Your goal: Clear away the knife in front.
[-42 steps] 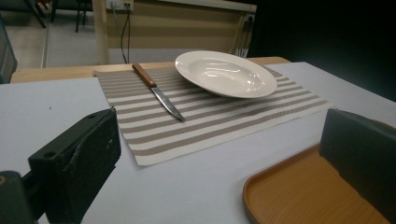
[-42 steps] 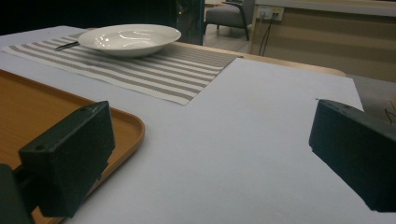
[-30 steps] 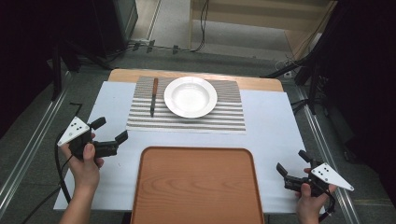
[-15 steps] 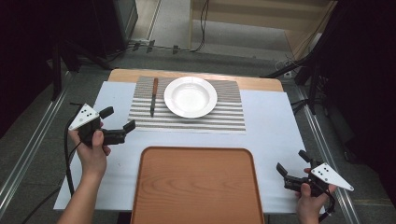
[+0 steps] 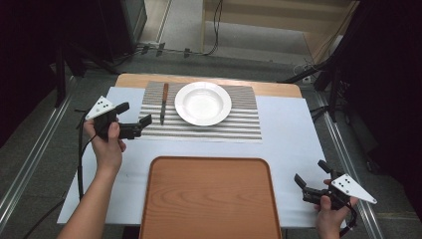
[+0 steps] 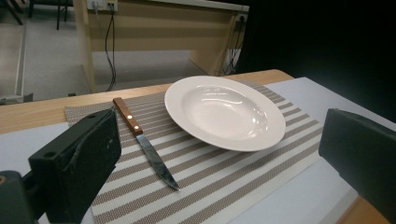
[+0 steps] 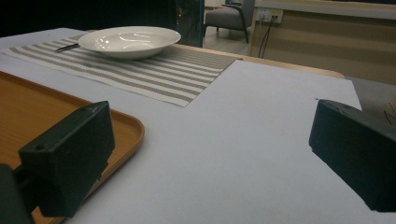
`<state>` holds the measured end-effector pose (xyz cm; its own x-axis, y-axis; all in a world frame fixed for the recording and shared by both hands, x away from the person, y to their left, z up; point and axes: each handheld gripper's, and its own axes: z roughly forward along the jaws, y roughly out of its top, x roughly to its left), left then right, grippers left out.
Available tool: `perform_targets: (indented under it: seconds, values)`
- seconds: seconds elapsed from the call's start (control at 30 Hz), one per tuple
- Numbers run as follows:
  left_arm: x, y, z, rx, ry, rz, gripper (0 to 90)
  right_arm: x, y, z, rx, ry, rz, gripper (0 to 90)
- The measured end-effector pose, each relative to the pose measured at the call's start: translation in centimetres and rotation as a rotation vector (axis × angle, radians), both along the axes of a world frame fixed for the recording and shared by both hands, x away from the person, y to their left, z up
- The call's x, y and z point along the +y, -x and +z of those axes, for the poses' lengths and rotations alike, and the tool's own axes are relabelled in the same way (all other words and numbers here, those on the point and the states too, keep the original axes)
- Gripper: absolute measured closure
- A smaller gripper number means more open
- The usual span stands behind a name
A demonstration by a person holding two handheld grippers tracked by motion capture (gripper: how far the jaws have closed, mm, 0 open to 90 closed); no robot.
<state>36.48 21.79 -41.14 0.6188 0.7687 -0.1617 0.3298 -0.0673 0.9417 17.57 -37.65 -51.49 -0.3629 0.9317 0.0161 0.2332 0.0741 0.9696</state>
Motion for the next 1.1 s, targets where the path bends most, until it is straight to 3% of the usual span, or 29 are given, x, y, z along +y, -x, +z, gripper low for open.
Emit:
perform_targets:
  seconds: [0.23,0.47,0.83,0.93,1.03,1.1]
  values:
    - [-0.8,-2.4,0.0,0.025,-0.003,0.002,0.0,0.0,0.0,0.0,-0.001,0.0,0.001,0.0]
    - [-2.1,-5.3,-1.2,0.079,-0.034,0.023,0.0,-0.1,0.1,0.0,-0.006,-0.008,-0.007,0.0]
    - [-4.0,-8.7,-1.9,0.125,-0.05,0.033,0.0,0.0,0.1,0.0,-0.008,-0.002,-0.003,0.0]
    - [-4.4,-9.8,-2.3,0.167,-0.02,0.017,0.0,0.0,0.1,0.0,-0.009,-0.001,-0.003,0.0]
    - [-4.6,-10.7,-2.7,0.193,-0.032,0.03,0.0,0.0,0.0,0.0,-0.012,-0.001,-0.001,0.0]
    - [-4.8,-11.3,-3.0,0.21,-0.044,0.067,1.6,0.0,0.0,0.0,-0.01,0.002,0.0,0.0]
